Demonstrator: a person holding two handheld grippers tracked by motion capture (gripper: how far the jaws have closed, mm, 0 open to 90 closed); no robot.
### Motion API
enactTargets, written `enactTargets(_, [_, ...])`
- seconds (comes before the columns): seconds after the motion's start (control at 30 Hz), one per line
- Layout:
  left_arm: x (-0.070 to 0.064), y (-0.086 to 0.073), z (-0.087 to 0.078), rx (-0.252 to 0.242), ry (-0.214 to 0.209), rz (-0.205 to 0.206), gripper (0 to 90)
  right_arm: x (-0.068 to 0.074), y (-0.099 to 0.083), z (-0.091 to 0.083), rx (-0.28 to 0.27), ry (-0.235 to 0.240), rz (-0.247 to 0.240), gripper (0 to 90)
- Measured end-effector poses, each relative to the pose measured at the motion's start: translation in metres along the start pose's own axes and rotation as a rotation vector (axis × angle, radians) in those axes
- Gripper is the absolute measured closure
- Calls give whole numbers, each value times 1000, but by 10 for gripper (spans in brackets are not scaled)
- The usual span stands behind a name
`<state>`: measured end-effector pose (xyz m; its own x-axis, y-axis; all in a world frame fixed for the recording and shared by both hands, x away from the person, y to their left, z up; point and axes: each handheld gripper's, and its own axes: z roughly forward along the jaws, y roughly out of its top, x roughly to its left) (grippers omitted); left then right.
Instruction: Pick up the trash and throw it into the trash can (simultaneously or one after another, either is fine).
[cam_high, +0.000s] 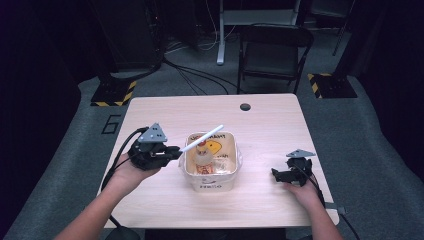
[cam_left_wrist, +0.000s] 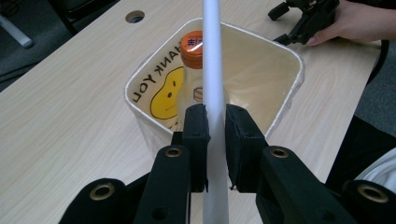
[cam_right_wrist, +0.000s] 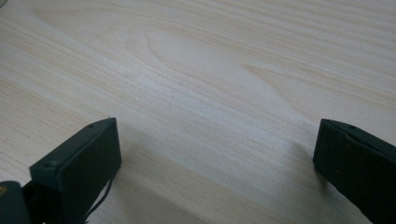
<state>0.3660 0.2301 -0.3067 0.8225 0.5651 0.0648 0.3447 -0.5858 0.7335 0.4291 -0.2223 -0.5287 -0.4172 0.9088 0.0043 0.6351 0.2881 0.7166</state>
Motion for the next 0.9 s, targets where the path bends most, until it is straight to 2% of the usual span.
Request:
enactTargets(0.03, [-2,1,1,-1,-7,-10,789,0,0,0,0,0,0,1])
enactTargets(0.2, [-8,4,7,10,-27,-9,789,0,0,0,0,0,-1,0])
enactTargets(0.43, [-16,8,20,37,-42,8,789,0,0,0,1,0,2,1])
enactTargets(0.63, [-19,4,33,54,-64,-22,789,0,0,0,0,0,0,1])
enactTargets(0.9, [-21,-2,44,95,-66,-43,788,0,0,0,1,0,1,1])
